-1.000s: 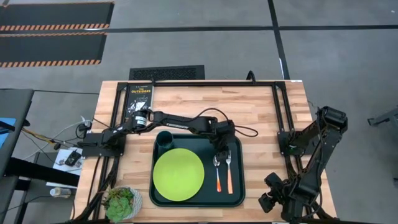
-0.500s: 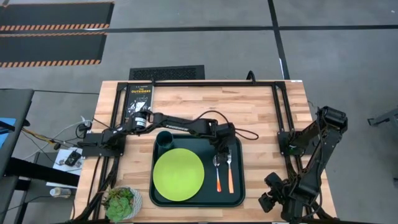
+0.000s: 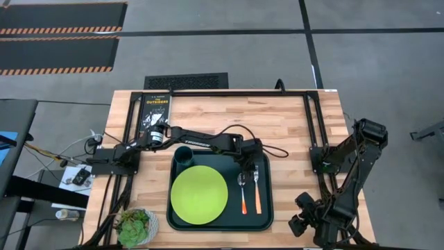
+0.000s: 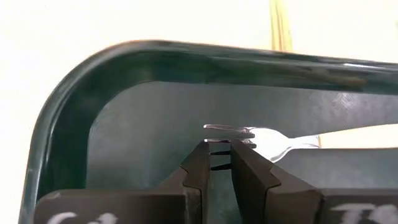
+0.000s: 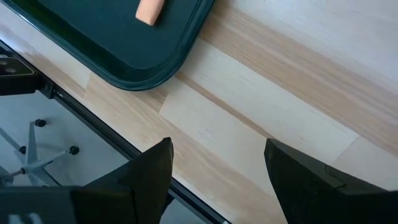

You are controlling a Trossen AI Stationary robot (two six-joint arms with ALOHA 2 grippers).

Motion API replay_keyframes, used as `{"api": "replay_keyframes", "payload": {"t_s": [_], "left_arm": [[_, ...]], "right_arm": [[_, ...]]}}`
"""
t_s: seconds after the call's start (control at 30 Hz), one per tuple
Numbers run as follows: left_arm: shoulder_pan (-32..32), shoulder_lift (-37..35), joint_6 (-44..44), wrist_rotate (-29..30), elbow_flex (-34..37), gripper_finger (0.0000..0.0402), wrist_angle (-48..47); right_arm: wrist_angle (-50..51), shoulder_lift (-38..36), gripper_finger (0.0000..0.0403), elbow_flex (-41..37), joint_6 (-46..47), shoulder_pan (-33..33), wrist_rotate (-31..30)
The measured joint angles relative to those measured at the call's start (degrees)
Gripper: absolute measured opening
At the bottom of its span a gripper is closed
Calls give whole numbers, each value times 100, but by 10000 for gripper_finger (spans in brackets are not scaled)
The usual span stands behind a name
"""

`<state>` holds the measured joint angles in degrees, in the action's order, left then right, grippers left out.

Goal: Pick and place plate/cup/fork/spoon on tray
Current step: Put the orange fork on the black serving tray

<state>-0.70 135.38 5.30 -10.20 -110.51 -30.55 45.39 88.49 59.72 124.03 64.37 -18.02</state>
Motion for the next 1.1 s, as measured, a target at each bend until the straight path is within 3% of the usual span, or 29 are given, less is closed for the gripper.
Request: {"api": "replay_keyframes", "payload": {"t_s": [0.5, 1.1], "left_arm": [[6, 185, -9, 21, -5, 50, -180], [-69, 185, -114, 219, 4, 147, -224]], "right_arm": [[36, 0, 276, -2, 0, 1, -7], [111, 0, 276, -2, -17, 1, -9]]}}
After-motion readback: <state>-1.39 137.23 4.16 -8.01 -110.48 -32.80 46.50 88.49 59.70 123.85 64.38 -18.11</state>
